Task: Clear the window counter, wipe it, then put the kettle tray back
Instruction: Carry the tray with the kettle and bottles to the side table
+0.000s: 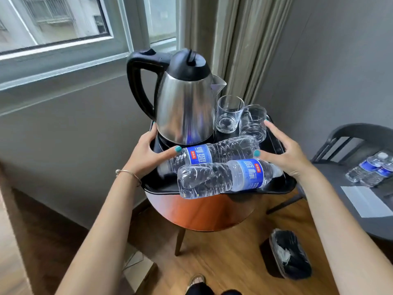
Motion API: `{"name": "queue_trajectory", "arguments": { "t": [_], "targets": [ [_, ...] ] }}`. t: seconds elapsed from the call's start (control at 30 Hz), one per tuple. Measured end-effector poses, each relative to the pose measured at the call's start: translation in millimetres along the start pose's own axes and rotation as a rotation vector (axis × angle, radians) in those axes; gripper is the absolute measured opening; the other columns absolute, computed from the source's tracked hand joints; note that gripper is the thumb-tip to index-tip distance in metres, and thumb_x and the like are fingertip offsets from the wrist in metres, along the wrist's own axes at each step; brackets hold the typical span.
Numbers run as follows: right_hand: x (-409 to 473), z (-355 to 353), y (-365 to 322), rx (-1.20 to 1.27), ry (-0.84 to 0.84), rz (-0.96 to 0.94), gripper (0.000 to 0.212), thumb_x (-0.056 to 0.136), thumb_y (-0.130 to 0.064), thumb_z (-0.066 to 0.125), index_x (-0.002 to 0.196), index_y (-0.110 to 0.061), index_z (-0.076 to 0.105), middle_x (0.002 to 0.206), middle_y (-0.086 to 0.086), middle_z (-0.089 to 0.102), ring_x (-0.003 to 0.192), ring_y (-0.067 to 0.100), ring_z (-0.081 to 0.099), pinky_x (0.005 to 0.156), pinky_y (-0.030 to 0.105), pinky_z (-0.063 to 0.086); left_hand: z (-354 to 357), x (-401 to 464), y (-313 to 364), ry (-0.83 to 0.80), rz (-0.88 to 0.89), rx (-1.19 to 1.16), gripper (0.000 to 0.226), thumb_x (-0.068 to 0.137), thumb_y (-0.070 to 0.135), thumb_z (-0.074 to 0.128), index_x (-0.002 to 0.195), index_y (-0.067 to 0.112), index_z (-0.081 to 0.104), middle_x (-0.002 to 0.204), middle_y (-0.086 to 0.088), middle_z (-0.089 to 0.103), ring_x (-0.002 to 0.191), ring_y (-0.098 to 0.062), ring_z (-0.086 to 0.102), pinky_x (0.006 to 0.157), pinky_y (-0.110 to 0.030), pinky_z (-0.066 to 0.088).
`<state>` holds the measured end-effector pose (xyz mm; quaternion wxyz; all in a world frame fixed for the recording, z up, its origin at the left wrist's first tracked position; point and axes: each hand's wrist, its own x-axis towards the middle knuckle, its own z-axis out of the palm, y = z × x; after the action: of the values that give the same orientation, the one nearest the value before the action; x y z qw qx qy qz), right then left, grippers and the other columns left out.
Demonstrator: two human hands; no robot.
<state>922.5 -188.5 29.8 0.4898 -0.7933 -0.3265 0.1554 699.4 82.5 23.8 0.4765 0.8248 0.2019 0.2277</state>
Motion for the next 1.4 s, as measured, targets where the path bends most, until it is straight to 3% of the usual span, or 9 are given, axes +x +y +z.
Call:
{"name": "queue_trajectory", "arguments": {
  "t": [0.2, 0.47, 0.6, 0.73, 0.83, 0.93, 1.03, 1.23, 1.4],
  "targets": [
    [36, 10, 46, 0.016, -0.064, 0.004, 0.096, 0.047, -0.069, 0.084, 0.134, -0.06, 0.042, 0.145, -0.022, 0.043, 0.139, 0.003, 0.035, 0.118, 0.044, 0.028, 26, 19, -39, 0.024, -0.023, 0.017, 0.067, 0.079, 0.027, 0.077, 0.127, 0.05, 0.035, 0.115, 0.03, 0.05, 0.104, 0.023, 0.045, 0.081, 0.006, 0.029],
    [74, 30, 120, 0.029, -0.092, -0.023, 0.087, 0.071, -0.025, 0.084, 0.145, -0.038, 0.039, 0.137, -0.027, 0.043, 0.126, -0.012, 0.04, 0.116, 0.029, 0.027, 75, 40, -101, 0.044, -0.007, 0.009, 0.063, 0.08, 0.019, 0.076, 0.127, 0.041, 0.04, 0.105, 0.043, 0.055, 0.099, 0.029, 0.047, 0.08, 0.005, 0.032],
    [92, 38, 154, 0.016, -0.094, -0.036, 0.093, 0.064, -0.033, 0.083, 0.146, -0.036, 0.039, 0.141, -0.025, 0.042, 0.133, -0.007, 0.036, 0.114, 0.024, 0.025, 98, 46, -126, 0.06, 0.014, 0.014, 0.065, 0.08, 0.019, 0.076, 0.129, 0.039, 0.038, 0.119, 0.036, 0.048, 0.105, 0.03, 0.043, 0.084, 0.005, 0.03],
    [109, 50, 178, 0.024, -0.116, -0.06, 0.088, 0.073, -0.016, 0.083, 0.147, -0.032, 0.037, 0.126, -0.04, 0.042, 0.115, -0.027, 0.039, 0.105, 0.009, 0.029, 111, 53, -151, 0.101, 0.013, 0.039, 0.065, 0.08, 0.013, 0.075, 0.126, 0.038, 0.035, 0.116, 0.039, 0.042, 0.102, 0.036, 0.038, 0.083, 0.007, 0.026],
    [121, 61, 195, 0.016, -0.119, -0.063, 0.09, 0.074, -0.017, 0.083, 0.149, -0.032, 0.035, 0.132, -0.039, 0.038, 0.132, -0.01, 0.034, 0.114, 0.022, 0.025, 117, 58, -169, 0.109, -0.011, 0.069, 0.064, 0.08, 0.012, 0.075, 0.124, 0.036, 0.035, 0.099, 0.054, 0.048, 0.098, 0.039, 0.035, 0.081, 0.009, 0.025],
    [130, 72, 207, 0.066, -0.136, -0.068, 0.091, 0.074, -0.014, 0.083, 0.15, -0.028, 0.034, 0.147, -0.021, 0.039, 0.136, -0.001, 0.037, 0.117, 0.032, 0.028, 119, 63, -181, 0.096, -0.033, 0.087, 0.065, 0.076, 0.026, 0.081, 0.118, 0.046, 0.035, 0.092, 0.064, 0.041, 0.097, 0.039, 0.035, 0.08, 0.009, 0.024],
    [137, 82, 218, 0.076, -0.136, -0.097, 0.095, 0.07, -0.019, 0.085, 0.151, -0.027, 0.034, 0.149, -0.016, 0.042, 0.135, -0.001, 0.039, 0.116, 0.031, 0.03, 119, 68, -195, 0.125, -0.063, 0.072, 0.073, 0.059, 0.062, 0.071, 0.122, 0.055, 0.034, 0.123, 0.042, 0.043, 0.117, 0.02, 0.038, 0.087, 0.004, 0.024],
    [152, 89, 229, 0.116, -0.151, -0.11, 0.1, 0.068, -0.018, 0.085, 0.152, -0.025, 0.032, 0.143, -0.02, 0.046, 0.126, -0.014, 0.043, 0.102, 0.008, 0.036, 124, 74, -208, 0.119, -0.061, 0.075, 0.069, 0.057, 0.064, 0.066, 0.115, 0.066, 0.028, 0.118, 0.045, 0.034, 0.11, 0.032, 0.029, 0.085, 0.008, 0.022],
    [156, 91, 233, 0.115, -0.161, -0.106, 0.103, 0.064, -0.026, 0.089, 0.151, -0.026, 0.034, 0.139, -0.024, 0.048, 0.125, -0.011, 0.046, 0.098, 0.008, 0.039, 124, 79, -217, 0.123, -0.074, 0.101, 0.072, 0.058, 0.065, 0.066, 0.117, 0.069, 0.025, 0.119, 0.042, 0.035, 0.128, 0.001, 0.033, 0.098, -0.01, 0.026]
  ]
}}
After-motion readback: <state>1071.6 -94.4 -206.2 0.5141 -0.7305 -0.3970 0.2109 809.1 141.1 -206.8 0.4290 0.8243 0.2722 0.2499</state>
